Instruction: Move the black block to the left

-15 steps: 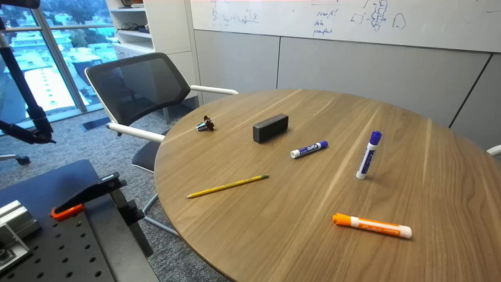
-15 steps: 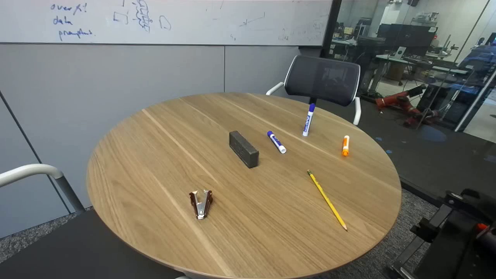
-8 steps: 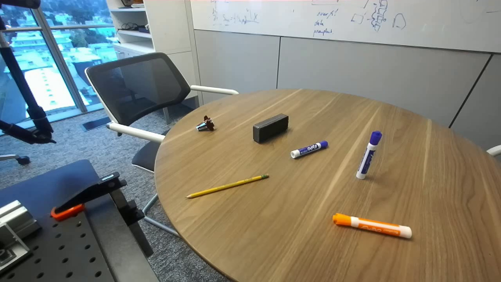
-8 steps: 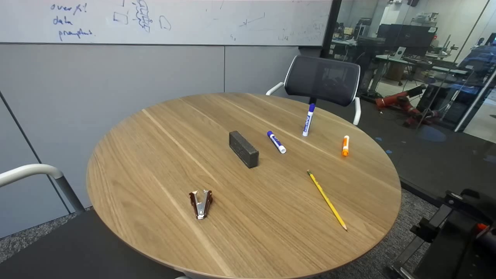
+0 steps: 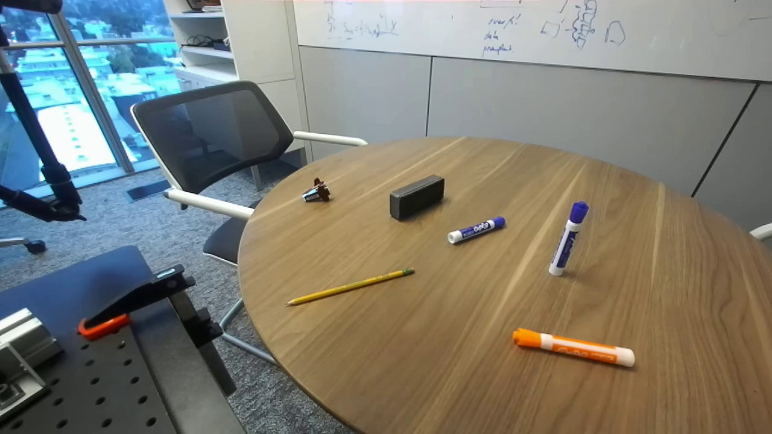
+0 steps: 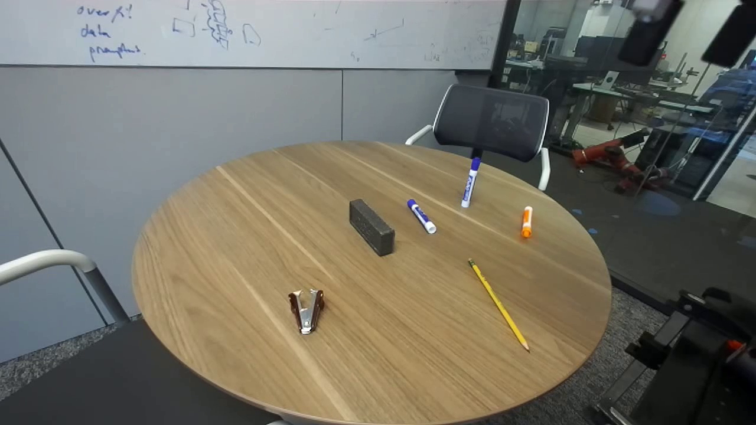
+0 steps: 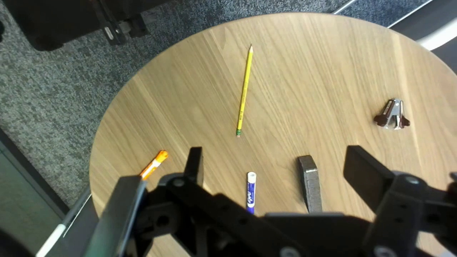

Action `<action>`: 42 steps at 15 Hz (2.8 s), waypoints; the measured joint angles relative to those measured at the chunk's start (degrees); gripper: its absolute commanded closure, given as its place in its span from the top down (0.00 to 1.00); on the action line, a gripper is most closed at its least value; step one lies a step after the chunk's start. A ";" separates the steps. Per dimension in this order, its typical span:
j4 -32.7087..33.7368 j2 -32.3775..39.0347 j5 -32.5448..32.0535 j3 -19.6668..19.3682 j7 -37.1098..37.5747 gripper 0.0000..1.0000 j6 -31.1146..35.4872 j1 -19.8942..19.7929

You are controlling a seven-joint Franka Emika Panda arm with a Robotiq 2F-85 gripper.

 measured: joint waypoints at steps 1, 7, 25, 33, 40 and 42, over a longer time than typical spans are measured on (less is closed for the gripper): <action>2.52 3.61 0.01 0.43 0.59 1.00 0.05 -0.50; 19.03 25.41 -6.03 -1.03 10.13 1.00 0.05 1.42; 72.99 79.71 -1.56 -19.88 13.13 0.75 0.06 18.60; 93.31 94.10 -0.59 -20.51 13.50 0.21 -7.35 18.85; 103.35 97.37 -0.80 -20.11 13.50 0.07 -18.80 22.87; 101.11 97.04 -1.64 -20.62 14.12 0.07 -18.69 24.56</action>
